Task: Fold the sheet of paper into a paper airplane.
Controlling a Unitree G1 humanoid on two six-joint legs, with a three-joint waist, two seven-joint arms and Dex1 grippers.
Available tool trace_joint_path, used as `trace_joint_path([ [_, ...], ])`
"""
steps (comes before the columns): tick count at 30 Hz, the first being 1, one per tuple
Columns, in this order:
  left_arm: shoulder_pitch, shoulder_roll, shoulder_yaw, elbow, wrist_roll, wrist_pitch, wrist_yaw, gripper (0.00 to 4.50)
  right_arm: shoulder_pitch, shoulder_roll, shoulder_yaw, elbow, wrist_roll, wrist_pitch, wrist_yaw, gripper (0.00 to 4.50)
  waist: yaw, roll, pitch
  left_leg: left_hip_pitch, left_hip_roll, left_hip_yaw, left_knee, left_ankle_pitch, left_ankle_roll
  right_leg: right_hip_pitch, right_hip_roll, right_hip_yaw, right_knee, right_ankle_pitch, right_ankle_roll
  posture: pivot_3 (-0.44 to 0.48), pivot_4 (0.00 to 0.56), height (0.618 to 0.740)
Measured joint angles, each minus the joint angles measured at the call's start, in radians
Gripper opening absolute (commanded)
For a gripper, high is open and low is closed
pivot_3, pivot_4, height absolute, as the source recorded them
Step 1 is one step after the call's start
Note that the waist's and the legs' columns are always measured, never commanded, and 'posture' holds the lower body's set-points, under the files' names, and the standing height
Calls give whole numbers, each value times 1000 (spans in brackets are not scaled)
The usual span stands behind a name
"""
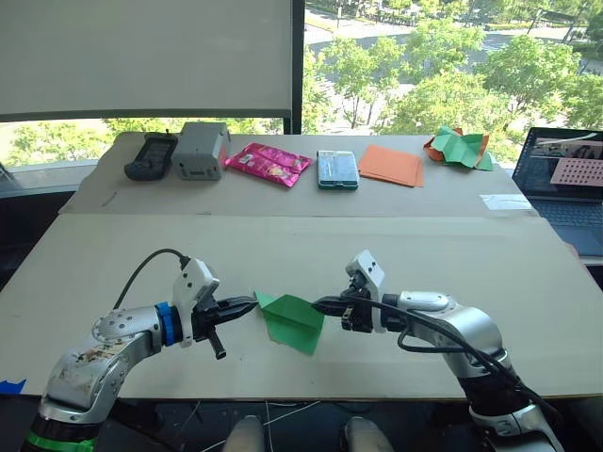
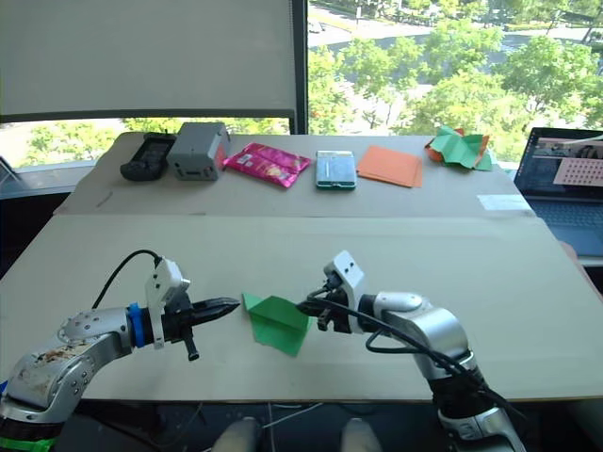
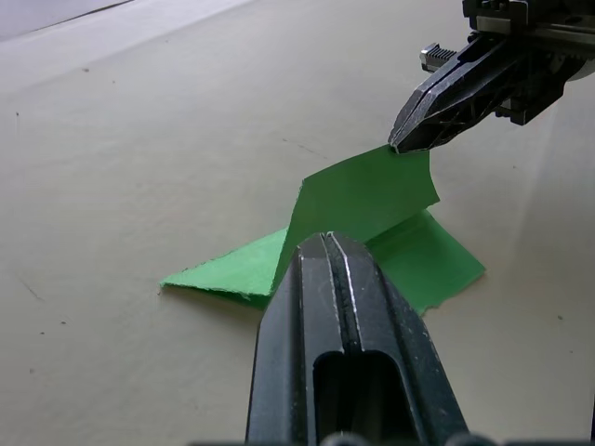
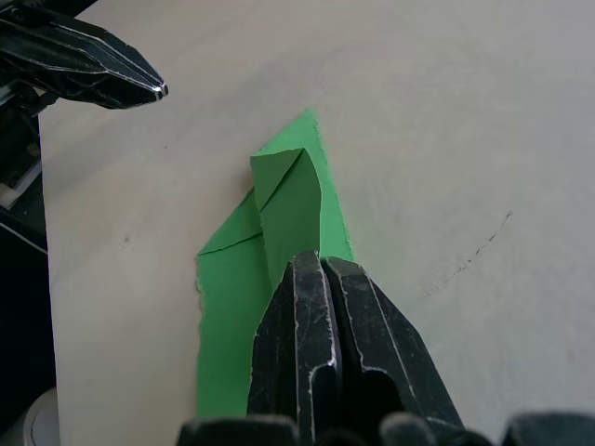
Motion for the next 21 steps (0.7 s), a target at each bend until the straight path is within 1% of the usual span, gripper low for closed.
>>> trace_joint_path([
  [12, -18, 0, -3, 9, 0, -2, -6, 0, -42, -6, -30, -42, -12, -42, -44, 46, -1, 0, 0, 1, 0, 0, 0, 0, 0, 0, 1, 0, 1, 0, 0, 0, 150, 706],
  [17, -17, 0, -3, 51, 8, -16, -10, 0, -98, -76, 2, -83, -169, -209, -94, 46, 0, 1, 0, 0, 0, 0, 0, 0, 0, 0, 1, 0, 1, 0, 0, 0, 150, 706],
  [21, -14, 0, -3, 52, 9, -31, -14, 0, -125, -199, 158, -133, -436, -473, -114, 46, -1, 1, 0, 1, 0, 0, 1, 0, 0, 0, 1, 0, 0, 0, 0, 0, 150, 706],
])
